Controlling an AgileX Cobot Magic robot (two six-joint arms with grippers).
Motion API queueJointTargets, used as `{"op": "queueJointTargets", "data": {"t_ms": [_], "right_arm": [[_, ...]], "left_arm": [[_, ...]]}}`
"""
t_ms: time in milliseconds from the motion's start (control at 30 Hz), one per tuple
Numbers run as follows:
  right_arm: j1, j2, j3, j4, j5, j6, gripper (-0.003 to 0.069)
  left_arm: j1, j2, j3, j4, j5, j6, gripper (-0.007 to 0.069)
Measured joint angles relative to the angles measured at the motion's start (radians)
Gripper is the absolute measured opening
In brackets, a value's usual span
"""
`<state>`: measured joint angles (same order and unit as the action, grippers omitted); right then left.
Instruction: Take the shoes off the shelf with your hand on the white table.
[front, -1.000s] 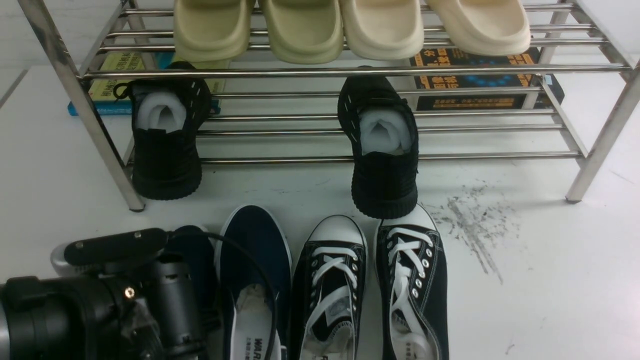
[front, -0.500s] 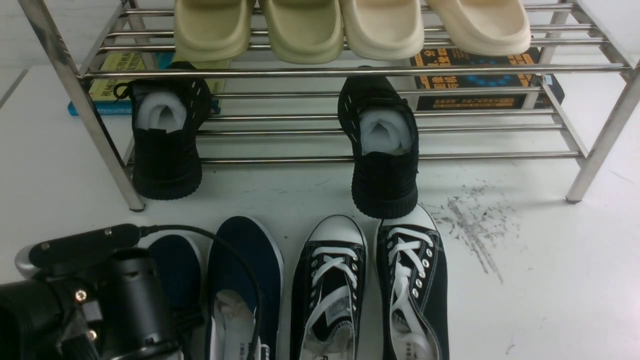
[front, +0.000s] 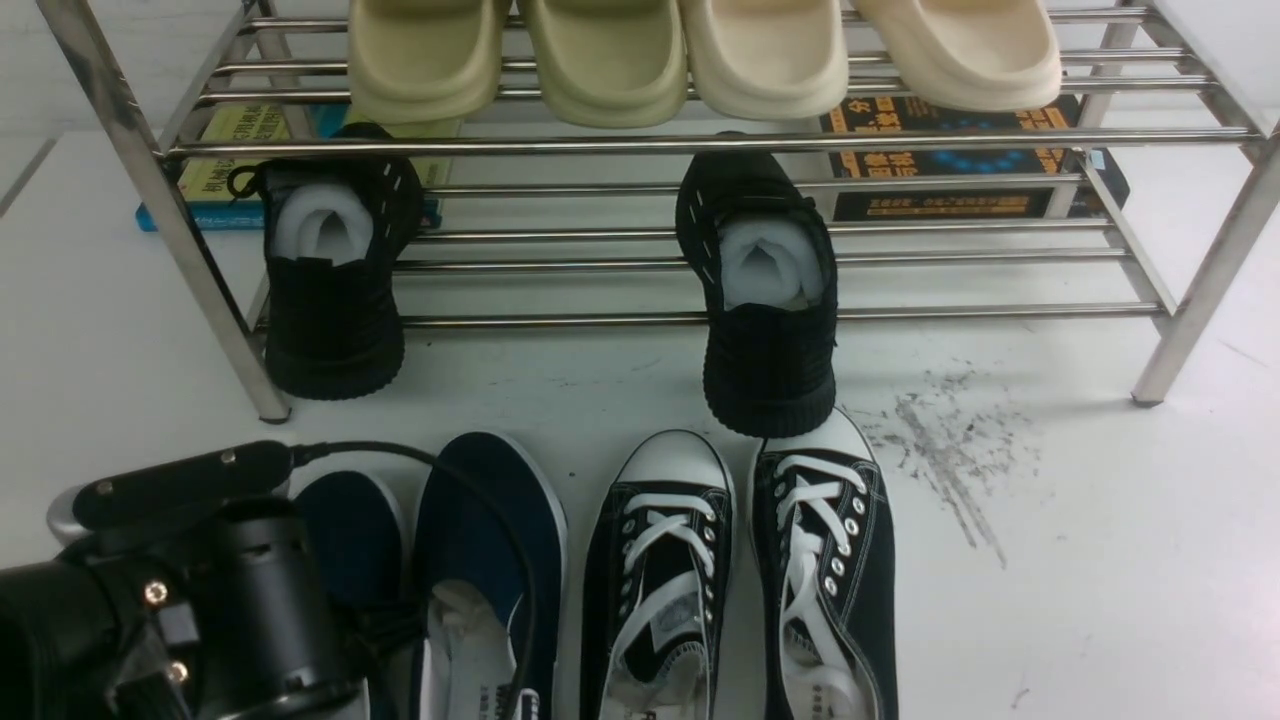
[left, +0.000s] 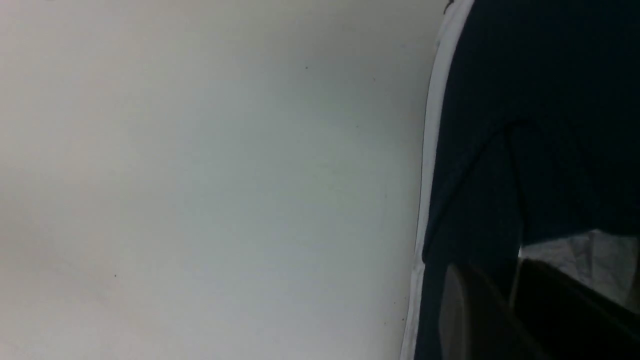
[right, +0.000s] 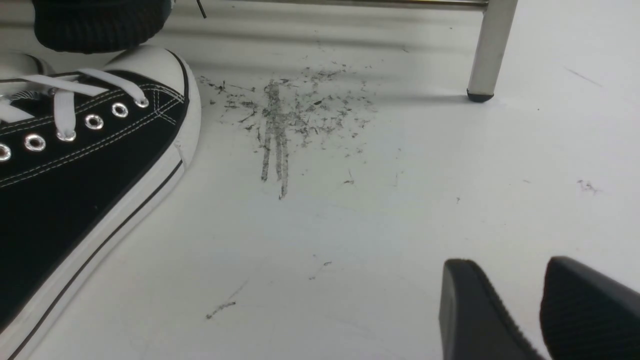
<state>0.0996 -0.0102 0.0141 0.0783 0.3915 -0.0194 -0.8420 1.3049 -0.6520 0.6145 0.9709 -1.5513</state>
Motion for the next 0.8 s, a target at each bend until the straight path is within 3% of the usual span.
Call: {"op": "queueJointTargets", "data": {"t_ms": [233,433,533,567,600,633,667,800], "right_arm": [[0.000,0.000,0.000,0.000,0.000,0.000,0.0237],[0.000,0.000,0.000,-0.001,0.000,0.000,0.0237],[0.000,0.000,0.000,-0.001,0.000,0.000,0.0237],[0.000,0.000,0.000,-0.001,0.000,0.000,0.0237],[0.000,0.000,0.000,-0.001,0.000,0.000,0.0237],[0.000,0.000,0.000,-0.001,0.000,0.000,0.0237],[0.000,0.000,0.000,0.000,0.000,0.000,0.0237],[0.000,0.000,0.000,0.000,0.000,0.000,0.0237]], "left_arm": [[0.000,-0.037,-0.055,-0.023,0.052,0.056,0.0343],[0.000,-0.111,-0.186,-0.030,0.205,0.186,0.0347],[0.000,-0.191,-0.276,-0.075,0.235,0.358,0.0247],[0.000,-0.191,-0.279,-0.080,0.235,0.358,0.0247],[0.000,-0.247,-0.304,-0.138,0.240,0.468,0.0162],[0.000,-0.247,-0.306,-0.146,0.242,0.468,0.0162],[0.000,-0.301,-0.312,-0.219,0.250,0.565,0.0084],[0.000,-0.389,-0.309,-0.350,0.263,0.704,0.0008]]}}
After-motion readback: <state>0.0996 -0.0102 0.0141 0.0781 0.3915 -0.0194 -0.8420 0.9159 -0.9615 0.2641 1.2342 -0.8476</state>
